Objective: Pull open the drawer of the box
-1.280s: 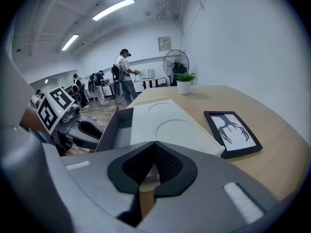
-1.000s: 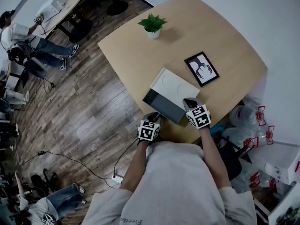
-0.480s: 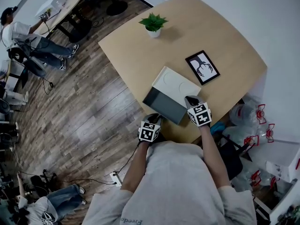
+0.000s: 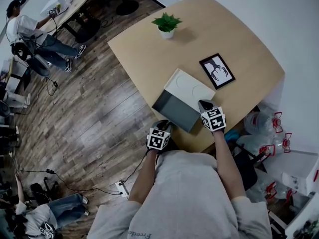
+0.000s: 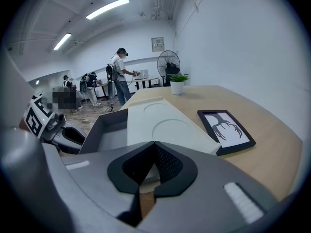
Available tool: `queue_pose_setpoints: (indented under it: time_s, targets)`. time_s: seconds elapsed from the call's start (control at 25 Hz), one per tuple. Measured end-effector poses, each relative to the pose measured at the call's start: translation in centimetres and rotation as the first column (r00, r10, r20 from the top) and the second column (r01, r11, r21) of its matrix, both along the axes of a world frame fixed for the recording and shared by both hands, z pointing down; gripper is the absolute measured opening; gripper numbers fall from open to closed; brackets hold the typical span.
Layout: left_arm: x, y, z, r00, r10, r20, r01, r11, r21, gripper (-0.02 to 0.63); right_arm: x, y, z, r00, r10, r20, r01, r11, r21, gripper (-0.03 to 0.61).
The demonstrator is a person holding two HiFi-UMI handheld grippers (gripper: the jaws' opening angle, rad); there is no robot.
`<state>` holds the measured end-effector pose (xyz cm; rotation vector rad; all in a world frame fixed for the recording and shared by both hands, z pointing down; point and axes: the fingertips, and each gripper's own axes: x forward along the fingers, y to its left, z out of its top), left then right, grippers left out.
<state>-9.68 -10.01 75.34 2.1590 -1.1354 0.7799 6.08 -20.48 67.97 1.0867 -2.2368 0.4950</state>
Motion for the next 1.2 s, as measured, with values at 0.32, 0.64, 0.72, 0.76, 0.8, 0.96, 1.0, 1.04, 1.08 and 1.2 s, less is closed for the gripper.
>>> queue_pose_setpoints:
  time_s: [0.32,0.64,0.72,0.76,0.8,0.96,1.0,1.04,1.08,1.2]
  targets:
    - [-0.1,0.0,0.2,1.0,-0.007,0.002,0.007,1.0,-0.003,0.13,-0.1,0.0,0.0,1.0,0.008,-0.001,-0.008,1.0,-0.025,0.002]
    - [-0.9,1.8,1.0,0.999,-0.005,0.048,0.006,1.0,-0.021,0.137,-0.1,0.3,0.0,1.0,0.016,0.0,-0.016,0.998,-0.054,0.002]
    - [-1.2,2.3,0.9,0.999,-0.014,0.043,0.015,1.0,-0.02,0.137,-0.3,0.8,-0.1,1.0,0.01,0.003,-0.01,0.998,-0.06,0.002]
    - [-1.3,2.5,0.8,0.999,-0.018,0.042,0.019,1.0,-0.018,0.137,-0.5,1.1,-0.1,1.0,0.009,0.007,-0.009,0.998,-0.061,0.002]
    - [-1.5,2.5,0.6,0.999,-0.022,0.041,0.022,1.0,-0.013,0.137,-0.7,1.4,-0.1,1.0,0.008,0.01,-0.008,0.998,-0.061,0.002]
    - [-2.1,2.0,-0.8,0.999,-0.044,0.027,0.043,0.999,0.027,0.137,-1.4,2.7,-0.1,1.0,-0.003,0.011,0.003,0.998,-0.06,0.002]
    - [-2.2,1.8,-1.4,0.999,-0.048,0.023,0.047,0.998,0.04,0.137,-1.4,3.0,-0.2,1.0,-0.002,0.015,0.003,0.998,-0.059,0.002]
    - [-2.3,1.5,-1.9,0.998,-0.052,0.021,0.05,0.997,0.054,0.137,-1.5,3.4,-0.3,1.0,-0.001,0.02,0.002,0.998,-0.058,0.002]
    - [-2.3,1.3,-2.6,0.998,-0.054,0.019,0.053,0.996,0.068,0.137,-1.5,3.7,-0.3,1.0,0.001,0.025,0.001,0.998,-0.057,0.002]
    - [-2.3,0.5,-4.3,0.998,-0.055,0.017,0.053,0.993,0.108,0.137,-1.4,4.8,-0.5,0.999,0.001,0.037,0.002,0.998,-0.067,0.002]
